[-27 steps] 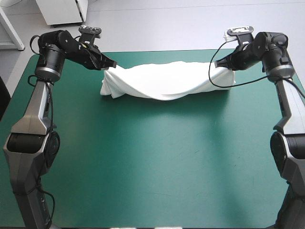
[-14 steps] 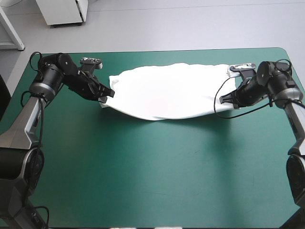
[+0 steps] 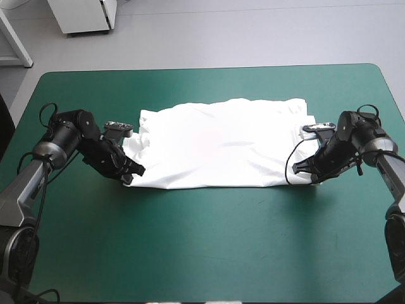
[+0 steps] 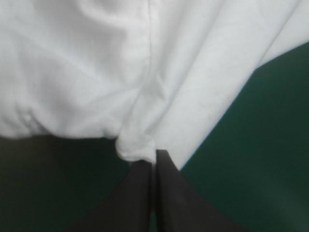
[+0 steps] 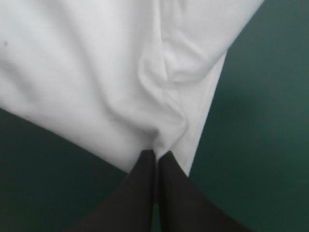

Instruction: Fold the cloth

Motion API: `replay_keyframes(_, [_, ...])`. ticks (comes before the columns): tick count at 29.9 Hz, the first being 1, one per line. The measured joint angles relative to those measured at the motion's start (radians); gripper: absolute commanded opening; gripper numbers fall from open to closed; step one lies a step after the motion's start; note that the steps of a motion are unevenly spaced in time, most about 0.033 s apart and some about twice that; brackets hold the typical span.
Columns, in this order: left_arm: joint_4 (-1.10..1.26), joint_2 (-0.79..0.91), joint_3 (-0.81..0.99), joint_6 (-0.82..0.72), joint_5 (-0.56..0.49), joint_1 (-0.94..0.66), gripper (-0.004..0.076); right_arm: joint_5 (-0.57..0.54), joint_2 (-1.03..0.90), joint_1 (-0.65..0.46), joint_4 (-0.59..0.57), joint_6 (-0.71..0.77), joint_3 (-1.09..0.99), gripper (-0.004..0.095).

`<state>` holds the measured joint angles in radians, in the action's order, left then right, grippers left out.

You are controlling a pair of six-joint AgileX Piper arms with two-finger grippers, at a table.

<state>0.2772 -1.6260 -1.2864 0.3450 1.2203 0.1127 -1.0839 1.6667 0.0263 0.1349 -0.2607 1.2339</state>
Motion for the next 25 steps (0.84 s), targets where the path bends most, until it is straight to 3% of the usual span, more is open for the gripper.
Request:
replay_keyframes(12, [-0.009, 0.045, 0.113, 0.006, -0.005, 0.000, -0.0008, 0.006, -0.151, 0.000, 0.015, -0.008, -0.152, 0.0027])
replay_keyframes(15, [-0.009, 0.052, 0.114, 0.006, -0.005, 0.000, 0.0056, -0.001, -0.163, 0.000, 0.052, -0.030, -0.173, 0.0148])
replay_keyframes(21, [-0.020, 0.108, 0.114, -0.003, -0.003, 0.000, 0.0293, -0.038, -0.204, 0.000, 0.096, -0.052, -0.187, 0.0415])
replay_keyframes(25, [-0.028, 0.188, 0.114, -0.031, -0.003, 0.000, 0.0370, -0.043, -0.282, 0.000, 0.095, -0.051, -0.187, 0.0450])
